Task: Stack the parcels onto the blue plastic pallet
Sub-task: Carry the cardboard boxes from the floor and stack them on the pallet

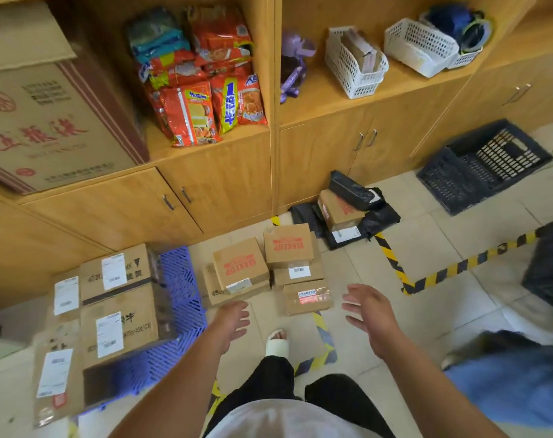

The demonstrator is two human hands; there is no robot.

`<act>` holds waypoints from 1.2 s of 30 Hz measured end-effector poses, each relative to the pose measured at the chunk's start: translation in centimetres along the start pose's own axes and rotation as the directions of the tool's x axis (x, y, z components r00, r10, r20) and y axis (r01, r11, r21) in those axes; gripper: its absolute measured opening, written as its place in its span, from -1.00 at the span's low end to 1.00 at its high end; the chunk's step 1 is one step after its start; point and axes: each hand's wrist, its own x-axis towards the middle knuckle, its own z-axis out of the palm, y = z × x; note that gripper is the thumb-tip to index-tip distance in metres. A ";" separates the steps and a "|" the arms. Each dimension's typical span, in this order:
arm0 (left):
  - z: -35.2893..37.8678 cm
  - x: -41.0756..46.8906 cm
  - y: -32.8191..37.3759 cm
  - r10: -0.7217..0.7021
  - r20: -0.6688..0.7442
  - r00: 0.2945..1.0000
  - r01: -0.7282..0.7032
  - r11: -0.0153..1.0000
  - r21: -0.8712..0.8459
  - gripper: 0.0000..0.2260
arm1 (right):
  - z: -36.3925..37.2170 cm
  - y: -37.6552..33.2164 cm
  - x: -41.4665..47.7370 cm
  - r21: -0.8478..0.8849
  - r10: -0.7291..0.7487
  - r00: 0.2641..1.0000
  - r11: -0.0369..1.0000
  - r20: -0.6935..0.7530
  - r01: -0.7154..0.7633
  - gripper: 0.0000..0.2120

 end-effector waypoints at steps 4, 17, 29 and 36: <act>-0.2 2.0 1.0 -0.086 -0.056 0.995 0.084 0.996 -0.042 -0.71 | 1.6 -1.4 4.1 -0.040 0.149 0.986 0.988 0.069 -0.146 -0.86; -3.2 13.1 -4.6 -0.358 -0.168 0.918 0.258 0.865 -0.431 -0.71 | 11.0 -0.9 23.1 -0.707 0.267 0.927 0.707 0.264 -0.002 -0.79; -3.9 37.7 -5.6 -0.226 -0.287 0.931 0.185 0.969 -0.164 -0.37 | 25.3 10.1 38.7 -0.793 0.340 0.921 0.606 0.190 -0.060 -0.60; -4.9 44.0 -6.2 -0.140 -0.196 0.971 0.107 0.980 -0.169 -0.37 | 31.6 13.7 42.6 -0.712 0.338 0.923 0.693 0.185 -0.112 -0.48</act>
